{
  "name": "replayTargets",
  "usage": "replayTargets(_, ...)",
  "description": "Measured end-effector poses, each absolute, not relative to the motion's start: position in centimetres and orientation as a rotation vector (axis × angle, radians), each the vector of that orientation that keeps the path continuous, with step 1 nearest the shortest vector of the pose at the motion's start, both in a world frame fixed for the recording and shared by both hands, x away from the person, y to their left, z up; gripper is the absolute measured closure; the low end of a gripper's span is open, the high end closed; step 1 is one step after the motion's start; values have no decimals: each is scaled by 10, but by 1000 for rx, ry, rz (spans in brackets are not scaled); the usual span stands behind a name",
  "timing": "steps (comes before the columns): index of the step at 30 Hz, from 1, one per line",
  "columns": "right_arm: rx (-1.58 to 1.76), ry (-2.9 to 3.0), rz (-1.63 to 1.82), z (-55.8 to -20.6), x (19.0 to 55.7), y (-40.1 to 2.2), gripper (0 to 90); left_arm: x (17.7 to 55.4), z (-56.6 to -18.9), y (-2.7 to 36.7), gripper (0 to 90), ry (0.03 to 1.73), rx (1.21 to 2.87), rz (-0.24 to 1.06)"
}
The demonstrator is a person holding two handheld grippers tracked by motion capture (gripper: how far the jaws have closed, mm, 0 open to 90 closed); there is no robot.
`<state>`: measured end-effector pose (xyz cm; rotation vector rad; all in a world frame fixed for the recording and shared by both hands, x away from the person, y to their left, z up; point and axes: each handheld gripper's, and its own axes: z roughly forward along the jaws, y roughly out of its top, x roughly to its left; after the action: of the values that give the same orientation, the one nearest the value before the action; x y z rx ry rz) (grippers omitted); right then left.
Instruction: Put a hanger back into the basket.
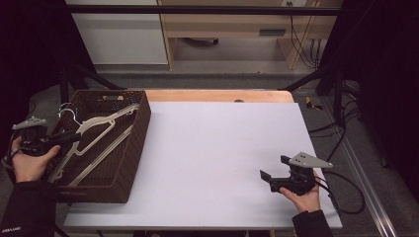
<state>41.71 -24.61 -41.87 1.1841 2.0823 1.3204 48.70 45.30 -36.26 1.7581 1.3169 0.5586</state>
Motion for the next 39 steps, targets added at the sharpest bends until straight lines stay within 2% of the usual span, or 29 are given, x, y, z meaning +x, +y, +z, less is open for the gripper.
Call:
replayTargets(7,1184,2084,1321,-419,417,-246,61,470,-348,423,320,1180,1738,618)
replayTargets(13,1180,2073,1331,-418,416,-246,50,455,-341,385,198,1049,1736,601)
replayTargets(19,1170,2066,1340,-417,415,-248,44,442,-341,346,141,928,1759,558)
replayTargets(26,1166,2048,1357,-416,414,-249,37,432,-357,304,124,834,1793,497)
replayTargets(39,1139,2016,1397,-413,410,-253,36,426,-381,275,121,768,1861,446)
